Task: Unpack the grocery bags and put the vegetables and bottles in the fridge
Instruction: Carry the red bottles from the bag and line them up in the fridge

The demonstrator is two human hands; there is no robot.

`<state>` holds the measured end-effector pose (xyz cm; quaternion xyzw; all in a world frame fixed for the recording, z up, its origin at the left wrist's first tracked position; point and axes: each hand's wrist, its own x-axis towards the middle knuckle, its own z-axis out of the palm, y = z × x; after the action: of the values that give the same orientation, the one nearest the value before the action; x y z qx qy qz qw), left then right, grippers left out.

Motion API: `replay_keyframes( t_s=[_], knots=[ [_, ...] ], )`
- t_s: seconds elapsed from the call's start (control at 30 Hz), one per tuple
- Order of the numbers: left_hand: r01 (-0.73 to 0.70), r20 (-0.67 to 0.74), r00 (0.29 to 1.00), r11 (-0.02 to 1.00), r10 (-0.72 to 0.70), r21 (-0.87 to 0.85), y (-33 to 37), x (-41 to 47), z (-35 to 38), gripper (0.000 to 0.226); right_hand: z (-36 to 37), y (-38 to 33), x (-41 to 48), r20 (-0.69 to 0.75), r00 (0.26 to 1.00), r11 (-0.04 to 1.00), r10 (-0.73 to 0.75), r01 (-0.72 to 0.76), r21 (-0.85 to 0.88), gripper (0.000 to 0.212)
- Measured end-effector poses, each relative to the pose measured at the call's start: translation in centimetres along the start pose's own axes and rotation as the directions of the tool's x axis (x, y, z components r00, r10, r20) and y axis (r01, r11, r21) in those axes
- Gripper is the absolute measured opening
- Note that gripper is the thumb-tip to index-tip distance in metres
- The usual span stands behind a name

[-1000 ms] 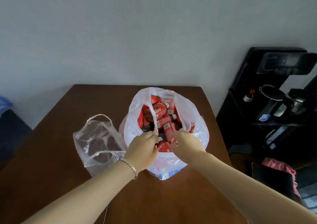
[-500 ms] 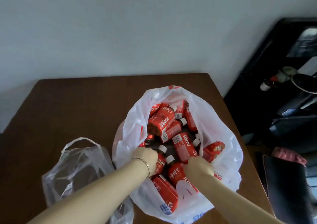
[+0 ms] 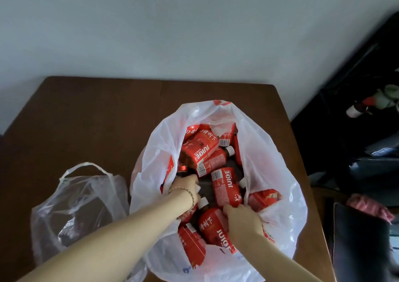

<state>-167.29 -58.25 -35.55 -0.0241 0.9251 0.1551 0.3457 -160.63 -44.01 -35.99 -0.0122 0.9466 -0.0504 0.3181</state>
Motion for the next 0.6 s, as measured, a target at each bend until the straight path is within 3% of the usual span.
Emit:
replay_keyframes(
  t_s=[0.1,0.2,0.3,0.37,0.47,0.6],
  knots=[
    [-0.092,-0.106,0.989,0.986,0.107,0.138,-0.4,-2.3,-1.6,0.025,0.1,0.1,-0.2,0.024,0.999,1.000,-0.028,0.028,-0.001,0.034],
    [-0.175,-0.107,0.973,0.954,0.205,0.244,-1.9,-5.1,-2.0,0.027,0.0,0.4,-0.5,0.020,0.998,0.999,-0.053,0.053,-0.001,0.039],
    [-0.201,-0.158,0.962,0.968,0.225,0.150,-3.2,-6.6,-1.0,0.025,-0.1,0.5,-1.5,-0.029,0.996,0.993,-0.089,0.091,0.077,0.041],
    [-0.184,-0.243,0.950,0.980,0.196,0.074,-3.3,-6.8,-0.4,0.023,-0.7,0.6,-1.9,-0.124,0.990,0.972,-0.074,0.100,0.213,0.035],
    [-0.134,-0.326,0.931,0.985,0.162,0.107,-2.8,-6.3,0.5,0.028,-2.2,0.4,-1.5,-0.233,0.972,0.896,0.014,0.091,0.435,0.027],
    [-0.151,-0.345,0.916,0.972,0.206,0.178,-1.7,-5.6,1.0,0.046,-3.1,-0.8,-0.4,-0.271,0.962,0.895,-0.037,0.153,0.419,0.027]
  ],
)
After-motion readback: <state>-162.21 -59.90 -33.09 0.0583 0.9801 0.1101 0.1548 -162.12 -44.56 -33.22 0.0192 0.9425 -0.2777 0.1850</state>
